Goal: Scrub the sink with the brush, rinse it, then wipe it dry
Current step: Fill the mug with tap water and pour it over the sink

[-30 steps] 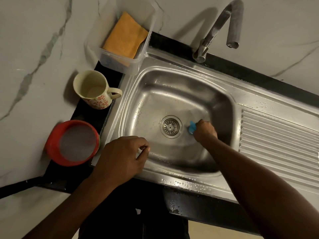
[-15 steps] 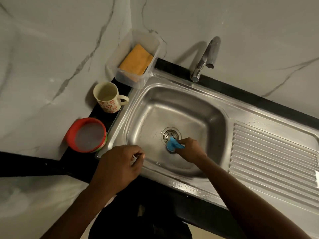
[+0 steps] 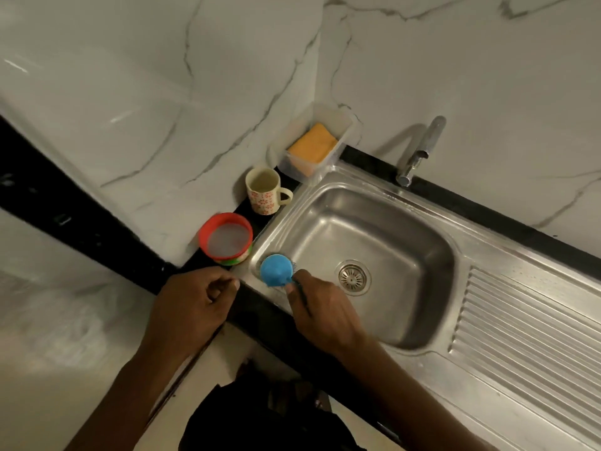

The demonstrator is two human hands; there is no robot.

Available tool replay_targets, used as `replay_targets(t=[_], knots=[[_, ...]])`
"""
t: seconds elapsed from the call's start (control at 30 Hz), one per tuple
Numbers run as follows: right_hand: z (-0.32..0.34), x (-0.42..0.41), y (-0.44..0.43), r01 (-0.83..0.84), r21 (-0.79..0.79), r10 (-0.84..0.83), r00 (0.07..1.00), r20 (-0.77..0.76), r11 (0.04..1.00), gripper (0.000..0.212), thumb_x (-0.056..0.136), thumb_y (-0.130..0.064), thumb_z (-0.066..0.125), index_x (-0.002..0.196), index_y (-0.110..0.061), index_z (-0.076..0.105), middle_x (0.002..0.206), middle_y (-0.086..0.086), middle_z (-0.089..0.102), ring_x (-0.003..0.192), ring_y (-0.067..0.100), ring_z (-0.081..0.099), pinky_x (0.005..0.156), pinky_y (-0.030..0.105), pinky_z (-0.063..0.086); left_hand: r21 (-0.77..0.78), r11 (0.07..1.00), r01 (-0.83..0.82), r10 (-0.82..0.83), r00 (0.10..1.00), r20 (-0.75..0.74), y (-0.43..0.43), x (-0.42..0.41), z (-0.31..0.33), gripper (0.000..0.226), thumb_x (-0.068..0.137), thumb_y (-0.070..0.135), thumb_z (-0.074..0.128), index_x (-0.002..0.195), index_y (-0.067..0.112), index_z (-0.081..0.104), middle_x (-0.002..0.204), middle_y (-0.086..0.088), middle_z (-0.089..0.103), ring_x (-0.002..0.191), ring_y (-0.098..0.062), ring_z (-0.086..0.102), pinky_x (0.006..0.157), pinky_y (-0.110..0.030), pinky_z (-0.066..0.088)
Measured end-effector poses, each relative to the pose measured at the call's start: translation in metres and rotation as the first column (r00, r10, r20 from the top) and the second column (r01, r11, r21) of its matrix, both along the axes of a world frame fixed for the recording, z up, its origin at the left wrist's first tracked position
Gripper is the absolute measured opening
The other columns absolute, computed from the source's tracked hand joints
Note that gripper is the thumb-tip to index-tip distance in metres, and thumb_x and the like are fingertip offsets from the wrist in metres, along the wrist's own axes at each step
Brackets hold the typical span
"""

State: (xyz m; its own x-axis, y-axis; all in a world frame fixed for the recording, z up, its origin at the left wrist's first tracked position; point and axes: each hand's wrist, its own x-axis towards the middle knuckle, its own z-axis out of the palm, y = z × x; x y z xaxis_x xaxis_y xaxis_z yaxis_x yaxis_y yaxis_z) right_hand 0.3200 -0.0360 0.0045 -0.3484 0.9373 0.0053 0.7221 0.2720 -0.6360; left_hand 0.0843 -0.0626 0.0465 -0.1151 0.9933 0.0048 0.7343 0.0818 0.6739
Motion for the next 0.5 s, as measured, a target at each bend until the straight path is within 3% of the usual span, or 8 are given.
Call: replay_targets(t=[0.2,0.37,0.5], knots=[[-0.003,-0.067,-0.003,-0.204,0.042,0.203,0.979,0.019,0.978,0.024,0.102,-0.033,0.053,0.118,-0.017,0.060,0.109,0.002,0.065,0.095,0.021,0.060,0.077,0.039,0.052,0.033,0.995,-0.093,0.095,0.994,-0.053,-0.020,-0.043,0.005,0.006,0.092,0.033,0.073,0.096,0.035,0.076,0.081,0.021,0.072,0.075,0.003,0.069,0.070,-0.033,0.062],[-0.022,-0.125,0.006,-0.252,0.108,0.245,0.967,0.073,0.962,0.023,0.104,-0.030,0.052,0.116,-0.014,0.065,0.109,0.006,0.062,0.096,0.020,0.056,0.077,0.031,0.045,0.045,0.994,-0.100,0.103,0.992,-0.075,-0.024,-0.079,0.002,0.010,0.092,0.037,0.072,0.098,0.031,0.077,0.081,0.020,0.073,0.074,0.004,0.069,0.068,-0.032,0.062],[-0.045,-0.155,0.008,-0.227,0.110,0.218,0.972,0.082,0.968,0.024,0.104,-0.030,0.055,0.122,-0.018,0.065,0.112,0.001,0.060,0.099,0.016,0.055,0.085,0.032,0.052,0.036,0.995,-0.096,0.098,0.993,-0.063,-0.025,-0.104,-0.004,0.009,0.092,0.038,0.073,0.099,0.033,0.077,0.082,0.021,0.073,0.076,0.005,0.069,0.068,-0.030,0.062]])
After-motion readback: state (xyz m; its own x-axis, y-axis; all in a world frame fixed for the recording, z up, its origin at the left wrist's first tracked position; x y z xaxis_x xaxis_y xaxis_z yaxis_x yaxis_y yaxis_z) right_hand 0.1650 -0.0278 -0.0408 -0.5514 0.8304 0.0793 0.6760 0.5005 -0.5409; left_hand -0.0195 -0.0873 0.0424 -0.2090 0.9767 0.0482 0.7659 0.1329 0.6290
